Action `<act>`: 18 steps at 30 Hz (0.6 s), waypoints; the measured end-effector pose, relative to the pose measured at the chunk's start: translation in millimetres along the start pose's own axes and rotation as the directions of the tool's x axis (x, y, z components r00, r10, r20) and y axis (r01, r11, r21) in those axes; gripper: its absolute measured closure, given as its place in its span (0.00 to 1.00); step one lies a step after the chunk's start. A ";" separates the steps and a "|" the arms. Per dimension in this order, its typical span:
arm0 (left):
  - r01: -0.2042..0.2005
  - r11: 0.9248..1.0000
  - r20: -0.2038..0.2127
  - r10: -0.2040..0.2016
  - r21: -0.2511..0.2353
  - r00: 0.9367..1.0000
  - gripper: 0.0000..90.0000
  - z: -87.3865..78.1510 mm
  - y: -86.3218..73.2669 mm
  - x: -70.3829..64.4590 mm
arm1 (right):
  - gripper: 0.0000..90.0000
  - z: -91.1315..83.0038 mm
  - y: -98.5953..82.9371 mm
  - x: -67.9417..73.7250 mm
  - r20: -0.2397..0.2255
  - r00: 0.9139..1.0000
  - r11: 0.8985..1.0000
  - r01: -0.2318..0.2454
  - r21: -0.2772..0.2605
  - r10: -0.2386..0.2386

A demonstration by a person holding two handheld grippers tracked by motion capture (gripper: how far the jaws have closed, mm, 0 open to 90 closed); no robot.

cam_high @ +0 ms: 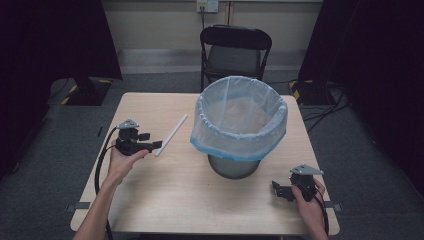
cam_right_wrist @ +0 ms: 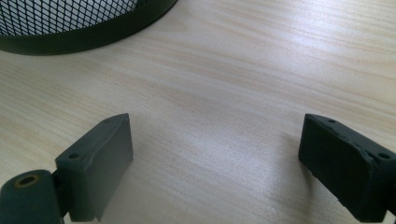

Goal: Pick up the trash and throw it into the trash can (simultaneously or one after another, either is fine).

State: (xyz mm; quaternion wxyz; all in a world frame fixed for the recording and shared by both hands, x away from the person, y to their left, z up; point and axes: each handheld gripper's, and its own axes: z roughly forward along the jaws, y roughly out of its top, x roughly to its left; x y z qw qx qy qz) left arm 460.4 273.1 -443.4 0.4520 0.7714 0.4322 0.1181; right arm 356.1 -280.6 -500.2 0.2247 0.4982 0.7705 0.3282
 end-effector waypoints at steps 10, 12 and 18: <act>-0.032 0.994 -0.083 0.041 0.109 0.996 0.40 20.3 -18.6 9.7 | 0.10 0.0 0.0 0.0 0.000 1.000 1.000 0.001 0.000 -0.001; -0.045 0.990 -0.091 0.058 0.136 0.994 0.43 27.8 -20.9 8.7 | 0.10 0.0 0.0 0.0 0.000 1.000 1.000 0.000 0.000 0.000; -0.054 0.982 -0.106 0.074 0.179 0.992 0.55 45.2 -23.1 7.0 | 0.10 0.0 0.0 0.0 0.000 1.000 1.000 0.000 0.000 0.000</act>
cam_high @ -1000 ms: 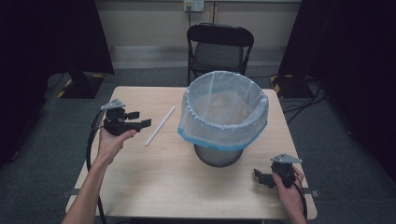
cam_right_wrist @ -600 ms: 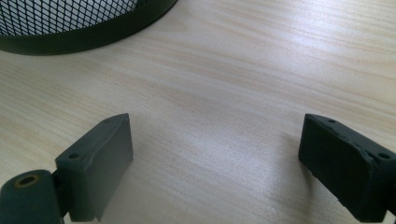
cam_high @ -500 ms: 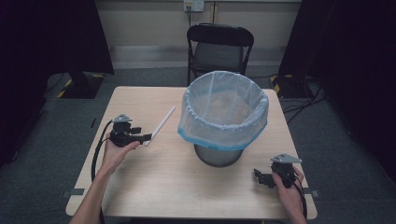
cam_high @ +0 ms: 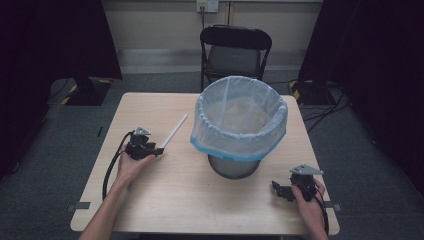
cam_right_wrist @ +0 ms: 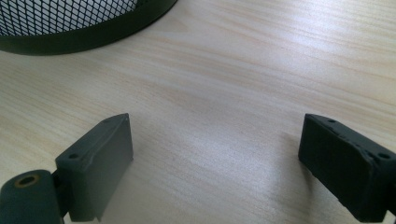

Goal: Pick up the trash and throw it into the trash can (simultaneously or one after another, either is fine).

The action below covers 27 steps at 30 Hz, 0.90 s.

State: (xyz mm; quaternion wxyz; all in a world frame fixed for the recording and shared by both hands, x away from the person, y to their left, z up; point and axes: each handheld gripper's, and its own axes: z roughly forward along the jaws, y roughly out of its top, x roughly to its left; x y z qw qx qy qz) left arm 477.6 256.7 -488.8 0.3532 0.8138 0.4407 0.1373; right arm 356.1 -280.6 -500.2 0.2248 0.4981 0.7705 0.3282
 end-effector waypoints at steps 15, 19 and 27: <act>-0.059 0.998 0.029 0.059 0.004 0.998 0.88 1.6 0.9 -3.1 | 0.10 0.0 0.0 0.0 0.000 1.000 1.000 0.001 0.000 -0.001; -0.072 0.997 0.019 0.071 0.016 0.997 0.88 1.3 1.9 -4.4 | 0.10 0.0 0.0 0.0 0.000 1.000 1.000 0.000 0.000 0.000; -0.065 0.997 0.010 0.064 0.034 0.998 0.89 1.7 4.3 -6.3 | 0.10 0.0 0.0 0.0 0.000 1.000 1.000 0.000 0.000 0.000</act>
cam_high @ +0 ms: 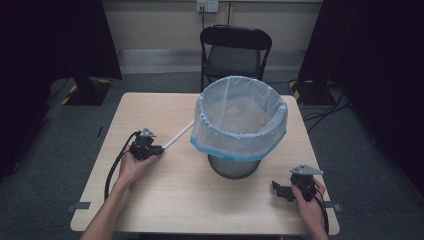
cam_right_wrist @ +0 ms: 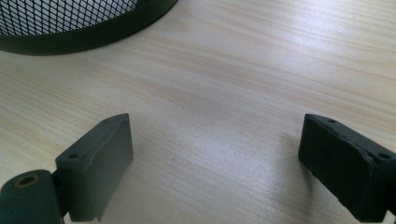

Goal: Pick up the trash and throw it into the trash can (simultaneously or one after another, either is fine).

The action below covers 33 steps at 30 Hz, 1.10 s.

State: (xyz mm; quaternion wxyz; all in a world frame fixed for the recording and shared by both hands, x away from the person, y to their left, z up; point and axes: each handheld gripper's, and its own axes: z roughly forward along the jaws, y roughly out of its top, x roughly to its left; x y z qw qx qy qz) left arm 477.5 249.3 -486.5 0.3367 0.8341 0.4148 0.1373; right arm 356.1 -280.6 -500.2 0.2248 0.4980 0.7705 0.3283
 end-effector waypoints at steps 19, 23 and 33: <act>0.086 0.992 0.064 -0.081 -0.089 0.995 0.90 -8.5 0.7 4.3 | 0.10 0.0 0.0 0.0 0.000 1.000 1.000 0.000 0.000 0.000; 0.105 0.988 0.075 -0.097 -0.111 0.992 0.90 -11.9 0.6 6.1 | 0.10 0.0 0.0 0.0 0.000 1.000 1.000 0.000 0.000 0.000; 0.131 0.974 0.079 -0.118 -0.186 0.990 0.89 -24.8 2.8 7.7 | 0.10 0.0 0.0 0.0 0.000 1.000 1.000 0.000 0.000 0.000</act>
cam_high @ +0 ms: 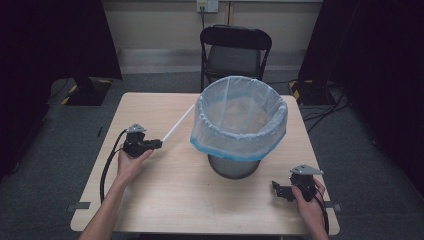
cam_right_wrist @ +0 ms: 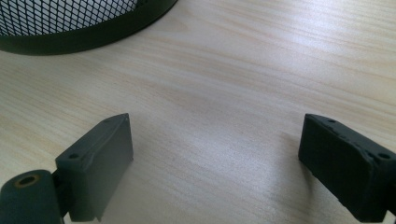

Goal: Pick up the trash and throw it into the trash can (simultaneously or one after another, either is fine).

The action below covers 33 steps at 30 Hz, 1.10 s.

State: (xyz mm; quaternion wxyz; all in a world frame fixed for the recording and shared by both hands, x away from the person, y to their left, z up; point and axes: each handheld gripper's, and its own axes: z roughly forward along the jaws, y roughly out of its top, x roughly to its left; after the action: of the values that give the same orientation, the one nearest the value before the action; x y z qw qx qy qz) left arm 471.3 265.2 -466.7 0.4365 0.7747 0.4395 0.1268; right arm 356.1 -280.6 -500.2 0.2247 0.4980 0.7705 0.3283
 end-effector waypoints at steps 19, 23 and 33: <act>0.047 0.992 0.054 -0.041 -0.118 0.998 0.89 -23.1 10.6 -0.7 | 0.10 0.0 0.0 0.0 0.000 1.000 1.000 0.000 0.000 0.000; 0.057 0.988 0.067 -0.047 -0.147 0.997 0.89 -28.4 13.4 -2.2 | 0.10 0.0 0.0 0.0 0.000 1.000 1.000 0.000 0.000 0.000; 0.062 0.977 0.084 -0.045 -0.202 0.995 0.89 -44.0 20.1 -4.9 | 0.10 0.0 0.0 0.0 0.000 1.000 1.000 0.000 0.000 0.000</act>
State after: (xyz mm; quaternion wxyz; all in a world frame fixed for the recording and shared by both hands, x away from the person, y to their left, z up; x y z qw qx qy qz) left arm 454.3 281.5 -424.2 0.5341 0.7181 0.4273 0.1286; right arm 356.1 -280.6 -500.1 0.2245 0.4980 0.7706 0.3283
